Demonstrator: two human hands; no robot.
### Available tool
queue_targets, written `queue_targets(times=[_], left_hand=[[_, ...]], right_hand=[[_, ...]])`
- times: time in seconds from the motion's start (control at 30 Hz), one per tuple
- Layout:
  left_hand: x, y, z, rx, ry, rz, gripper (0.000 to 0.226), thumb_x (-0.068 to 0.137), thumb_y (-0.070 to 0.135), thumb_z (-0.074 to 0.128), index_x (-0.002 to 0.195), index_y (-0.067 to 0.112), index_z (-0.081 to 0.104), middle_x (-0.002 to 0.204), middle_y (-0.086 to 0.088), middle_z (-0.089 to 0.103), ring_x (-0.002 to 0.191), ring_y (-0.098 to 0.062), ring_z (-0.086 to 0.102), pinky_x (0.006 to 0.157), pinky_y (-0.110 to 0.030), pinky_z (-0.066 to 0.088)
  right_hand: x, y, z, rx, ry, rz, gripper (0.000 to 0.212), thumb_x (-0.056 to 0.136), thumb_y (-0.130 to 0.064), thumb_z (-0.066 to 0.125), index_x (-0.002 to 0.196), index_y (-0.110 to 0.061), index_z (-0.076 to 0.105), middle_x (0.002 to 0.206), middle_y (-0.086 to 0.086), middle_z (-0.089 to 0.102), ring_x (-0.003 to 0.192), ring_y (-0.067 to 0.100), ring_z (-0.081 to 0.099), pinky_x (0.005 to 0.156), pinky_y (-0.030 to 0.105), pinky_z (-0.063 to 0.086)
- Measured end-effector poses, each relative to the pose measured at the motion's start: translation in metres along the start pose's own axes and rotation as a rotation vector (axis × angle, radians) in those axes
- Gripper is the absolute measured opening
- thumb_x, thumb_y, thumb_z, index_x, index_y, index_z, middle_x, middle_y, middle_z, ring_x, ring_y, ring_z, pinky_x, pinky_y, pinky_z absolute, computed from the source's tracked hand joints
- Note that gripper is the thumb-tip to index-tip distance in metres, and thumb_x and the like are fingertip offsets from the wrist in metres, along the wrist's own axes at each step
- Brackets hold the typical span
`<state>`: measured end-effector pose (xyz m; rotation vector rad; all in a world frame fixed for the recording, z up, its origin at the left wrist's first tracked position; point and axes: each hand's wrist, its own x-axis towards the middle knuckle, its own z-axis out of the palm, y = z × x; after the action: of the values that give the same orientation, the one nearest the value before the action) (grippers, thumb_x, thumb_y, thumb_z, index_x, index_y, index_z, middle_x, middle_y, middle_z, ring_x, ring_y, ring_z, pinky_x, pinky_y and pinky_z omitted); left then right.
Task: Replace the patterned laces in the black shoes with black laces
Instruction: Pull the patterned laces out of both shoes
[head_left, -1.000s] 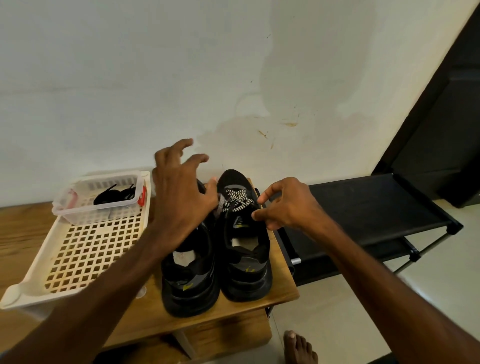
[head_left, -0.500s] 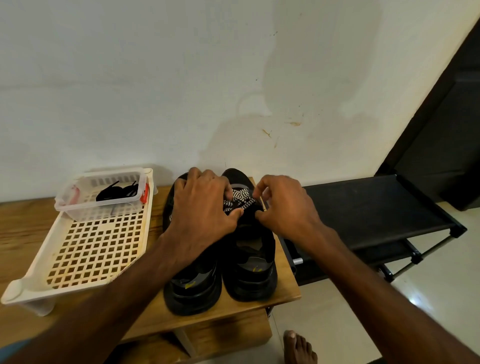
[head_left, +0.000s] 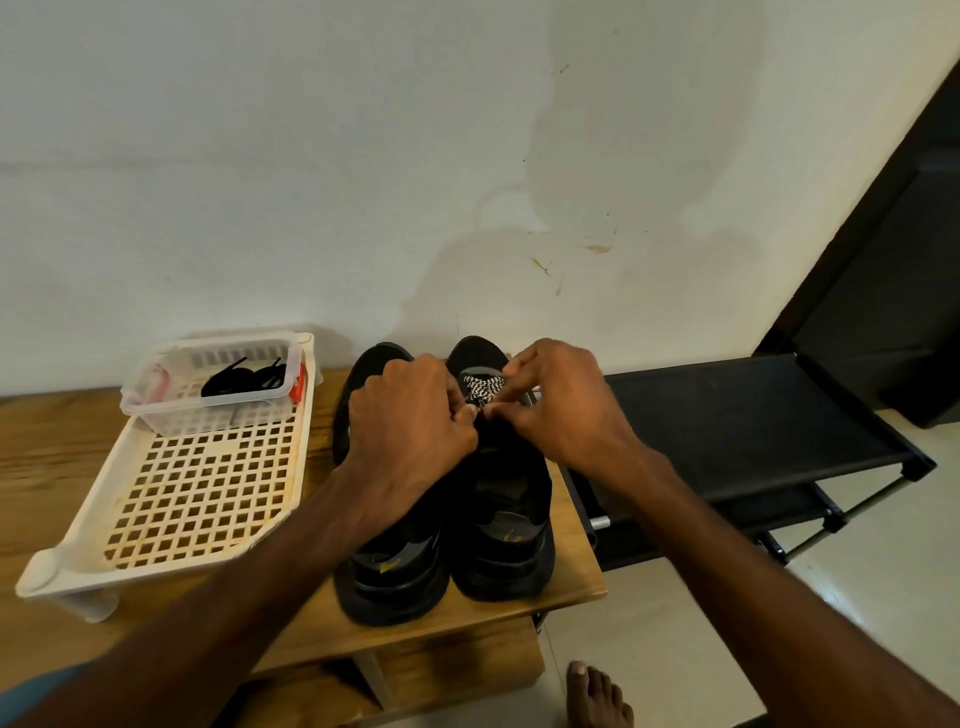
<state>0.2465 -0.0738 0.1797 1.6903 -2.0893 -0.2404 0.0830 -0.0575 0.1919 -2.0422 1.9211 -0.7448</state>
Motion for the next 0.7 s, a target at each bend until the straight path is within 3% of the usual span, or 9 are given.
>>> queue_targets(times=[0.1, 0.27, 0.33, 0.4, 0.47, 0.57, 0.7], left_hand=[[0.001, 0.001, 0.000, 0.006, -0.001, -0.016, 0.014, 0.085, 0.042, 0.075, 0.087, 0.029, 0.078, 0.072, 0.012, 0.069, 0.069, -0.007, 0.066, 0.069, -0.032, 0.059], [0.000, 0.000, 0.002, 0.001, 0.012, -0.002, 0.016, 0.086, 0.043, 0.073, 0.090, 0.028, 0.078, 0.077, 0.012, 0.072, 0.072, -0.008, 0.067, 0.069, -0.029, 0.058], [0.000, -0.002, 0.002, -0.008, 0.012, 0.005, 0.018, 0.087, 0.043, 0.072, 0.094, 0.028, 0.079, 0.080, 0.010, 0.073, 0.073, -0.008, 0.068, 0.073, -0.030, 0.060], [0.000, -0.003, 0.002, -0.016, 0.018, 0.011, 0.018, 0.088, 0.042, 0.071, 0.097, 0.029, 0.079, 0.081, 0.010, 0.073, 0.073, -0.009, 0.067, 0.072, -0.028, 0.059], [0.000, -0.004, 0.001, -0.022, 0.023, 0.017, 0.017, 0.089, 0.041, 0.071, 0.097, 0.029, 0.080, 0.079, 0.009, 0.073, 0.071, -0.009, 0.065, 0.069, -0.027, 0.057], [0.000, -0.006, 0.002, -0.042, 0.016, 0.018, 0.015, 0.088, 0.037, 0.072, 0.094, 0.027, 0.081, 0.076, 0.010, 0.072, 0.068, -0.008, 0.065, 0.069, -0.028, 0.057], [0.001, -0.007, 0.003, -0.040, 0.026, 0.010, 0.014, 0.088, 0.036, 0.071, 0.093, 0.028, 0.080, 0.077, 0.011, 0.071, 0.067, -0.007, 0.063, 0.064, -0.022, 0.052]], right_hand=[[0.000, 0.011, -0.014, 0.162, 0.050, 0.147, 0.009, 0.078, -0.028, 0.087, 0.084, -0.024, 0.082, 0.090, -0.013, 0.071, 0.084, 0.001, 0.064, 0.069, 0.014, 0.049], [0.003, 0.033, -0.016, 0.258, 0.082, 0.338, 0.011, 0.078, -0.027, 0.087, 0.083, -0.020, 0.081, 0.084, -0.005, 0.077, 0.078, 0.007, 0.071, 0.074, 0.032, 0.063], [0.004, 0.032, -0.012, 0.155, 0.053, 0.255, 0.021, 0.080, -0.029, 0.087, 0.099, -0.022, 0.080, 0.104, -0.003, 0.077, 0.092, 0.005, 0.068, 0.082, 0.025, 0.059], [0.005, 0.024, -0.008, 0.040, 0.030, 0.083, 0.040, 0.079, -0.034, 0.086, 0.117, -0.027, 0.074, 0.126, -0.004, 0.065, 0.114, 0.008, 0.057, 0.090, 0.017, 0.044], [0.002, 0.012, -0.003, -0.047, -0.007, -0.073, 0.042, 0.079, -0.041, 0.085, 0.118, -0.032, 0.074, 0.138, -0.003, 0.055, 0.130, 0.013, 0.044, 0.099, 0.025, 0.039], [0.000, -0.001, 0.008, -0.183, -0.088, -0.148, 0.033, 0.084, -0.038, 0.081, 0.116, -0.029, 0.077, 0.151, 0.000, 0.047, 0.141, 0.020, 0.032, 0.113, 0.042, 0.037], [0.002, -0.003, 0.017, -0.202, -0.074, -0.175, 0.021, 0.091, -0.029, 0.075, 0.111, -0.026, 0.079, 0.150, 0.000, 0.050, 0.140, 0.020, 0.034, 0.112, 0.045, 0.038]])
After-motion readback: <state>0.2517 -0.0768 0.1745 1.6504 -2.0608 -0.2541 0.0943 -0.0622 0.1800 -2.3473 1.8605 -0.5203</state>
